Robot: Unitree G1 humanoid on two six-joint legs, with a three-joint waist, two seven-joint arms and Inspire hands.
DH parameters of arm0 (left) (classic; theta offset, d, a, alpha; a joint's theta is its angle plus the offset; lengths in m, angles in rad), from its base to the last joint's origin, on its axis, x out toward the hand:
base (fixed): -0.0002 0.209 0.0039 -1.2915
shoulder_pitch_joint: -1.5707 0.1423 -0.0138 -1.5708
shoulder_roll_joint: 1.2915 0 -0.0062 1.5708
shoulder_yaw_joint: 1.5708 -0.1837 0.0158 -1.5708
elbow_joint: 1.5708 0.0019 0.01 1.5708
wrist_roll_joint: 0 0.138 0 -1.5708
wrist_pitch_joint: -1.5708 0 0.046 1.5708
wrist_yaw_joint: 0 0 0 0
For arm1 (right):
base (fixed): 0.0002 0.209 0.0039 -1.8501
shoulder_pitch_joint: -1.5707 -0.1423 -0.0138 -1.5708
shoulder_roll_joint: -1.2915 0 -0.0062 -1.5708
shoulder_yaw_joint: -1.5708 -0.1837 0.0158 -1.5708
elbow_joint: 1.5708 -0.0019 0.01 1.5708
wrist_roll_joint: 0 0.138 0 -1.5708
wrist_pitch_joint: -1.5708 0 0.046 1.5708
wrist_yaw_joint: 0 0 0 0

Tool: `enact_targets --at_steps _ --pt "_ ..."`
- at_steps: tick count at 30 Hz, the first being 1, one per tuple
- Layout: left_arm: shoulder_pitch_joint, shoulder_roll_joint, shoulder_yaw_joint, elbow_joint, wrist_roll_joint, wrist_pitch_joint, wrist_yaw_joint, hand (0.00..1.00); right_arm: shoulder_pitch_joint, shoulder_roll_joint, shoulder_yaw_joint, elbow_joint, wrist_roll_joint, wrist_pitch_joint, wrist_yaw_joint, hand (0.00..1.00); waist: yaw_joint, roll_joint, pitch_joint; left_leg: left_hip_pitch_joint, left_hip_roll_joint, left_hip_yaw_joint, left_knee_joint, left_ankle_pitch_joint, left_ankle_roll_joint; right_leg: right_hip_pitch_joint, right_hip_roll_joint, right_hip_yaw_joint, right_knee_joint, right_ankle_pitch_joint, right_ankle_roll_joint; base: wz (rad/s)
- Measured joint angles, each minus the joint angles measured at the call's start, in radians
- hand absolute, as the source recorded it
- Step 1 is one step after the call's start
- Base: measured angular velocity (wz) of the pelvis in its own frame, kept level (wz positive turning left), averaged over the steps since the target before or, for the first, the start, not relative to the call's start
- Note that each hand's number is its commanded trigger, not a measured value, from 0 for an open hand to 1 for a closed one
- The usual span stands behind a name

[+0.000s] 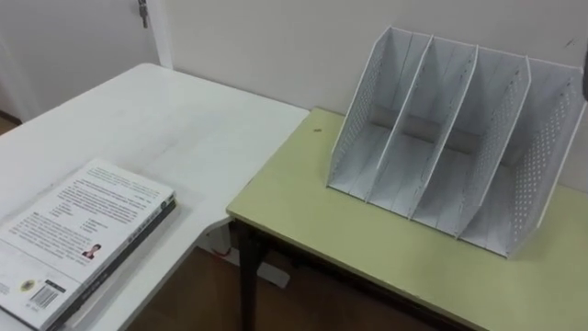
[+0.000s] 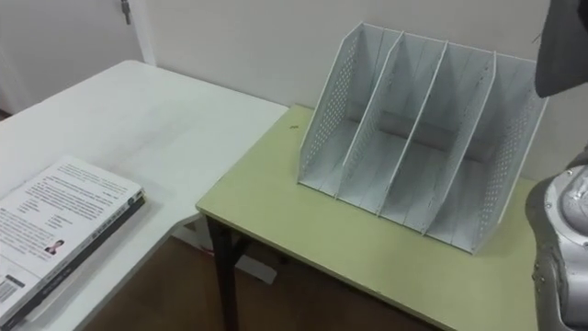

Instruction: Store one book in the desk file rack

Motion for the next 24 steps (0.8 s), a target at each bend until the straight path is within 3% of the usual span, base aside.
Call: enact_targets --at_steps 7,17,24 --pt "0.000 -0.004 0.015 -0.002 0.012 0.001 -0.005 0.00 -0.044 -0.049 0.000 0.098 0.000 0.000 0.002 1.00 0.018 -0.002 -0.0044 -0.008 0.001 -0.009 -0.001 0.000 0.000 0.000 -0.001 -0.015 -0.010 0.005 -0.001 0.03" --pt "-0.003 -0.003 0.049 0.003 0.029 0.017 -0.012 0.00 -0.112 -0.075 0.010 0.149 0.000 0.007 0.005 1.00 0.024 -0.007 -0.0075 -0.021 -0.003 -0.053 -0.002 0.002 -0.002 0.001 -0.003 -0.042 -0.012 0.005 -0.002 0.07" --pt "-0.003 0.003 0.058 0.003 0.029 0.016 -0.012 0.00 -0.116 -0.091 0.012 0.154 0.000 0.007 0.034 1.00 0.045 -0.020 -0.0063 -0.019 -0.002 -0.059 -0.002 0.002 -0.003 0.003 -0.002 -0.049 -0.011 0.007 -0.004 -0.01"
